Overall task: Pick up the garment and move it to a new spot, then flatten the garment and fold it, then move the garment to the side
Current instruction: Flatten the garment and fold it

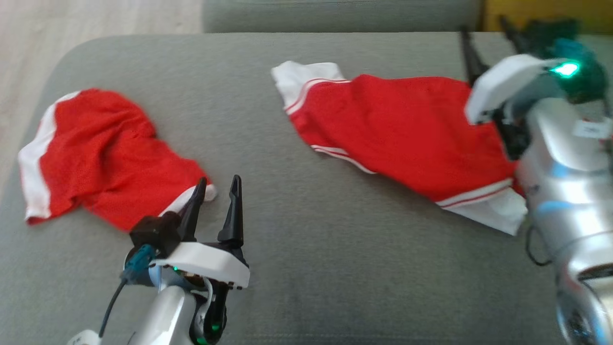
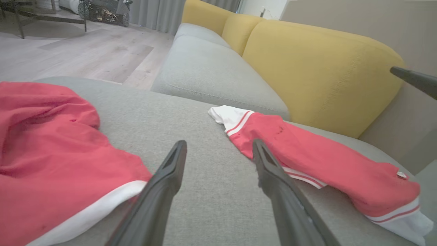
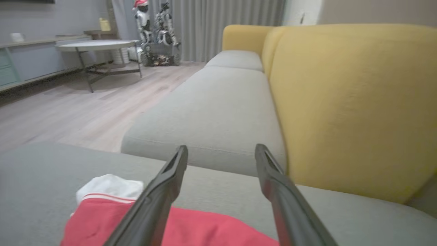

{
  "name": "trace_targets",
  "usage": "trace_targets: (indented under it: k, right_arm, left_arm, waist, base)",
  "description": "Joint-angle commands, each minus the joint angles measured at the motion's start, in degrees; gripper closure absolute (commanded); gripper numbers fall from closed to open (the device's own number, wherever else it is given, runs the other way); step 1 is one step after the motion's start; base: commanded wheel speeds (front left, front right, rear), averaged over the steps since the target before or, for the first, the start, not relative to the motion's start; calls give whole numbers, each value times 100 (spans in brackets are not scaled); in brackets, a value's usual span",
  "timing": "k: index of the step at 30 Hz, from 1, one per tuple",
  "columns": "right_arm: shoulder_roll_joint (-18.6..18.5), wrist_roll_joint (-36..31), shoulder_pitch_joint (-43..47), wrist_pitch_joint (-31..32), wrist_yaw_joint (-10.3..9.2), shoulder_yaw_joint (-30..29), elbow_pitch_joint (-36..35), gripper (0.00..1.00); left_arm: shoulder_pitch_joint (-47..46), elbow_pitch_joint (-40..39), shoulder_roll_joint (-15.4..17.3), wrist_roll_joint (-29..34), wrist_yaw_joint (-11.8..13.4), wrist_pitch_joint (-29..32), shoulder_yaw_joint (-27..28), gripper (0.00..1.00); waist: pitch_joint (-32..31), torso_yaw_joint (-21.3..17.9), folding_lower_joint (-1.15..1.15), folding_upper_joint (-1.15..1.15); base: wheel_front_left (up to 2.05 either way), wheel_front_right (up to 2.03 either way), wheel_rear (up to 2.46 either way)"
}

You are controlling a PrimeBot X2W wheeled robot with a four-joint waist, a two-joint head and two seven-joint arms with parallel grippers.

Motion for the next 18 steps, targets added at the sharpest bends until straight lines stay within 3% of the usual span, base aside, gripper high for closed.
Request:
trace_targets:
  k: [1, 6, 10, 18]
  right_arm:
    - [-50, 34, 60, -195, -4, -20, -280, 0]
    - [-309, 245, 853, -564, -4, -196, -875, 0]
    - [-315, 448, 1498, -673, -4, -389, -1442, 0]
    - [41, 394, 3438, -765, -4, -1053, -3277, 0]
  left_arm:
    - [-297, -227, 16, -30, 19, -44, 219, 0]
    - [-228, -337, 16, -54, 57, -44, 253, 0]
    - [-167, -388, 16, -62, 82, -44, 272, 0]
    - [-30, -456, 16, 8, 64, -44, 286, 0]
  waist:
    - [-86, -265, 0, 0]
    - [-228, -551, 0, 0]
    - [-293, -672, 0, 0]
    - [-345, -837, 0, 0]
  base:
    - [0, 0, 0]
    - [0, 0, 0]
    - [0, 0, 0]
    - [0, 0, 0]
